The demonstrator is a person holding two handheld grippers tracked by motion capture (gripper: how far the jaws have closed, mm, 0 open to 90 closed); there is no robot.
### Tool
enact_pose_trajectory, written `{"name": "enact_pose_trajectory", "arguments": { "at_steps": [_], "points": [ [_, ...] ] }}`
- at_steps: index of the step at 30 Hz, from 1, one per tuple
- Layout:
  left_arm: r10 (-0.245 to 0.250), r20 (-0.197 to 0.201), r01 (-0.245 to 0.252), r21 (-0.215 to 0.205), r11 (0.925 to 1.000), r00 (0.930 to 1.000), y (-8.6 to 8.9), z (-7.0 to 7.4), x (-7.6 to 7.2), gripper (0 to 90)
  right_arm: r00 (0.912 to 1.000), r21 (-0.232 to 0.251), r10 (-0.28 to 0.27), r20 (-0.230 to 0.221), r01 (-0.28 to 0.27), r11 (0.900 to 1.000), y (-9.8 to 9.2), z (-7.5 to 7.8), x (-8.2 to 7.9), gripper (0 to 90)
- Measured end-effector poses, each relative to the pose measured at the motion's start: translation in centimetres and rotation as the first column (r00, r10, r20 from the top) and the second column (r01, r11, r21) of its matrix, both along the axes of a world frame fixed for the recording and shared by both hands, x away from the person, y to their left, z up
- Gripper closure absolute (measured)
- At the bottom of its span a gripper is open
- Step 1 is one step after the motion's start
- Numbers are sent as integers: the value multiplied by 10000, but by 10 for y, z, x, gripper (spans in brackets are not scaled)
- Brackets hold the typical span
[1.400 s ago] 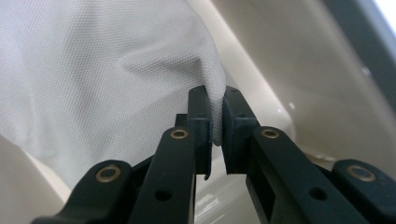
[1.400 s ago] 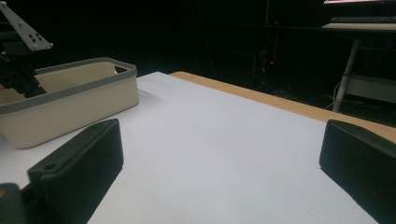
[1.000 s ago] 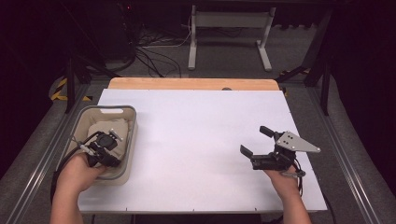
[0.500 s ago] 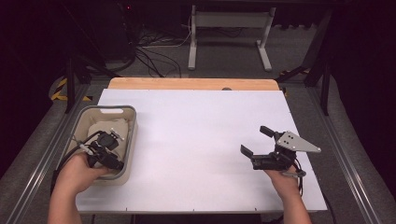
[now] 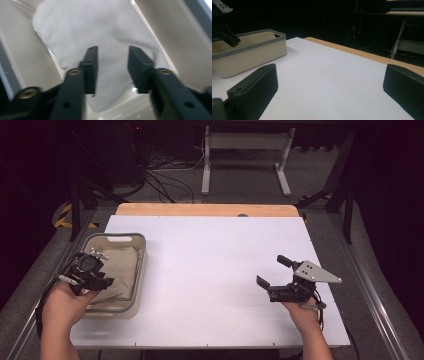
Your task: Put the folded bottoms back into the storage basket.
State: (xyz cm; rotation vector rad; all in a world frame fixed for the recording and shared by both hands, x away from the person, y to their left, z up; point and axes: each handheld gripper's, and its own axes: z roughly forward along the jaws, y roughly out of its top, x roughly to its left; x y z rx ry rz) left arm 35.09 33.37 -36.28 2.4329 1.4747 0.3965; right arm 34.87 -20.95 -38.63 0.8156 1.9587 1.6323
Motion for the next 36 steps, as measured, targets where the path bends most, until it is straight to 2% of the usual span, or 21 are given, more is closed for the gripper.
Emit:
{"name": "enact_pose_trajectory", "arguments": {
  "at_steps": [2,3,5,8,12,13,15,16,17,18,19,20,22,24,28,30,32,33,34,35,36],
  "points": [
    [-318,-461,312,-124,9994,9984,-7,-5,2,740,10000,-6,8,1,-8,10000,0,0,0,5],
    [-318,-461,312,-124,9994,9984,-7,-5,2,760,10000,-6,8,1,-8,10000,0,0,0,5],
    [-727,-784,721,-113,9973,9943,-16,-11,5,801,10000,22,-26,-14,26,10000,0,0,0,5],
    [-987,-1001,990,-18,9951,9901,-24,-15,7,835,10000,11,-14,4,14,10000,-1,0,0,6],
    [-1384,-1688,1434,178,9895,9759,-37,-28,13,849,10000,1,-3,0,3,10000,-1,0,0,6],
    [-1384,-1688,1434,178,9895,9759,-37,-28,13,850,10000,1,-3,0,3,10000,-1,0,0,6],
    [-1339,-1992,1434,338,9891,9708,-41,-34,16,854,10000,1,-3,0,3,10000,-1,0,0,6],
    [-1478,-2252,1614,432,9859,9630,-46,-39,18,878,10000,-3,-2,17,2,10000,-1,0,0,6],
    [-1478,-2252,1614,432,9859,9630,-46,-39,18,886,10000,-3,-2,17,2,10000,-1,0,0,6],
    [-1783,-2596,1957,426,9797,9491,-53,-45,19,893,10000,8,-32,-6,32,10000,-2,0,0,6],
    [-1783,-2596,1957,426,9797,9491,-53,-45,19,895,10000,8,-32,-6,32,10000,-2,0,0,6],
    [-1696,-2792,1993,812,9766,9451,-58,-48,21,895,10000,21,-36,16,36,10000,-2,0,0,6],
    [-1574,-2783,1869,828,9789,9475,-58,-48,23,896,10000,14,-32,14,32,10000,-2,0,0,6],
    [-1579,-2844,1855,725,9800,9456,-57,-48,23,896,10000,9,1,24,-1,10000,-1,0,0,6],
    [-1590,-2785,1860,734,9798,9472,-57,-48,22,896,10000,4,4,-12,-4,10000,0,0,0,6],
    [-1650,-2659,1863,569,9808,9498,-55,-45,20,857,10000,-18,18,20,-18,10000,0,0,-1,6],
    [-1633,-2118,1764,442,9833,9636,-50,-29,14,833,10000,-4,28,53,-28,10000,-1,1,-1,6],
    [-1490,-1271,1516,106,9884,9806,-43,-13,9,786,10000,63,-36,18,36,10000,-2,1,0,6],
    [-1490,-1271,1516,106,9884,9806,-43,-13,9,753,10000,73,-53,15,53,10000,-3,1,0,6],
    [-942,-291,939,-112,9955,9951,-33,2,3,694,10000,55,-62,-29,62,10000,-3,0,0,6],
    [-628,116,631,-329,9975,9980,-27,8,2,590,10000,33,-66,-28,66,10000,-2,0,0,6]
  ]
}}
